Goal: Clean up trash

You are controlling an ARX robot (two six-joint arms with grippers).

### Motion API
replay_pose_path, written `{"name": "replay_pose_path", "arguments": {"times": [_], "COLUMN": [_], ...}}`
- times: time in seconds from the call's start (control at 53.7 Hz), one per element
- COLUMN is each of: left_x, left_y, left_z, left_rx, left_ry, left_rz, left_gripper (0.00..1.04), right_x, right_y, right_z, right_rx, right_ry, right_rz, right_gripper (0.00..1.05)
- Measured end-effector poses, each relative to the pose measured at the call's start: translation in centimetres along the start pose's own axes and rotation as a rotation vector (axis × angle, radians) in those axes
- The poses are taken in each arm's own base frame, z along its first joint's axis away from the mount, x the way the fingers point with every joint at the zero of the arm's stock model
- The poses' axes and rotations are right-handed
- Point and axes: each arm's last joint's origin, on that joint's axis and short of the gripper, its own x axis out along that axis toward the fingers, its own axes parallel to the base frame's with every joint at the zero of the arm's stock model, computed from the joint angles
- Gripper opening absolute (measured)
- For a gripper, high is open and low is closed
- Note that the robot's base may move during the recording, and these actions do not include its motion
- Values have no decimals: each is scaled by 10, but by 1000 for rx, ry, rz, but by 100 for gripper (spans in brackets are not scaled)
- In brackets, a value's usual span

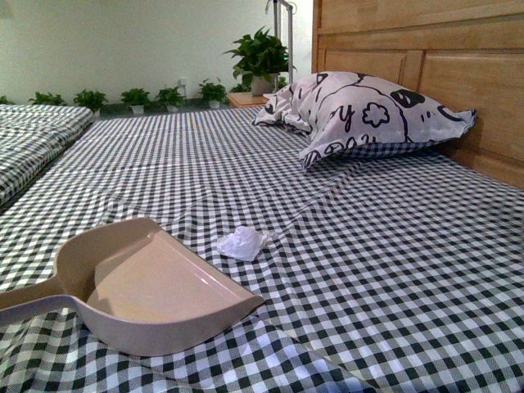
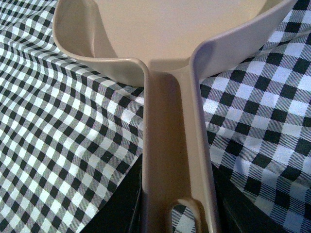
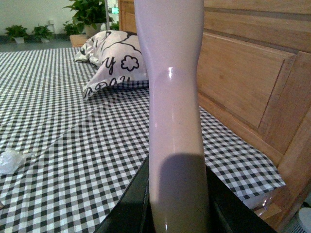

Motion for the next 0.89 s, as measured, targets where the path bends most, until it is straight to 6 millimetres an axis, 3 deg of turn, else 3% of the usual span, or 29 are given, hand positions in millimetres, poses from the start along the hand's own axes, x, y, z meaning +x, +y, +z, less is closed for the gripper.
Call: {"name": "replay_pose_path", "arguments": {"times": [0.428,0.484,0.54,0.596,0.764,0.894], "left_x": [1,1,1,1,1,1], "left_y": [-2,-2,-2,-2,-2,-2], "left_z": [0,0,0,1,1,1], "left_rx": [3,3,4,4,4,4], "left_ry": [1,1,1,0,0,0], "left_rz": [-5,-5,-4,-5,-5,-5], "left_gripper": [27,27,27,27,27,27], "right_x": [0,4,19,43,129,175], "right_y": [0,1,2,7,32,52], "right_z": [0,0,2,-3,-8,-17], "right_rx": [0,-33,-110,-127,-207,-282], "right_ry": [0,90,282,352,349,367], "right_rz": [0,53,154,212,230,248], "right_gripper": [20,20,20,20,20,20]}}
